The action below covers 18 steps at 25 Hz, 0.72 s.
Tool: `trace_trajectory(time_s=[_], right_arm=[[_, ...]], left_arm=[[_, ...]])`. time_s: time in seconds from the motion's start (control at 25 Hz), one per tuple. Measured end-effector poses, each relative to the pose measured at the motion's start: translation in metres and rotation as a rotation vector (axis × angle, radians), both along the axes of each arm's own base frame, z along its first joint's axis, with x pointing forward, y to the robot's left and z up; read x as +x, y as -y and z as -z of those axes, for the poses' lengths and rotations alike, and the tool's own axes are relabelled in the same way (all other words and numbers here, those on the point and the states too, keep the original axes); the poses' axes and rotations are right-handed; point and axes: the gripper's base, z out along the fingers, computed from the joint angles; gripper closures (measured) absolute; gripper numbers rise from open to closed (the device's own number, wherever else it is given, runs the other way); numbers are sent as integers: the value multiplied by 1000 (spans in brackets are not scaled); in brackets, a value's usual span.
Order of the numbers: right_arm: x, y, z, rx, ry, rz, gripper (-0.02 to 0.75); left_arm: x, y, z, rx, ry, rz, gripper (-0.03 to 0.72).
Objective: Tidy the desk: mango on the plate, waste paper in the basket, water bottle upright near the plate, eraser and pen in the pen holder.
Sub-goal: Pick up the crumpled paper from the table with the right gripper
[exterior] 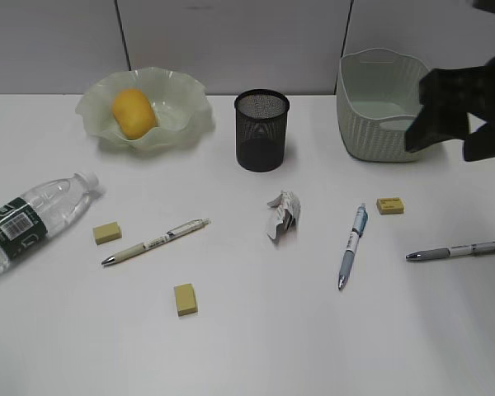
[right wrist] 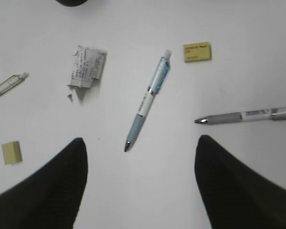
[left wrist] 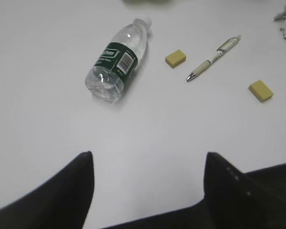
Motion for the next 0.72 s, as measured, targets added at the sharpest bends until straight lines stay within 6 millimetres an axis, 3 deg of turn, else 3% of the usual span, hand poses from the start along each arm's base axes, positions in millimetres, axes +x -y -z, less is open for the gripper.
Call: trace_trajectory(time_s=[0.28, 0.48, 0.72], right_arm=[[40, -54, 11, -15, -32, -31, 184], [71, -73, 28, -22, -104, -17, 185], [93, -88, 59, -5, -196, -2, 186]], left_arm=[[-15, -4, -2, -20, 95, -65, 149], [-32, -7, -2, -39, 198, -82, 152], [-33, -7, -1, -40, 204, -84, 163]])
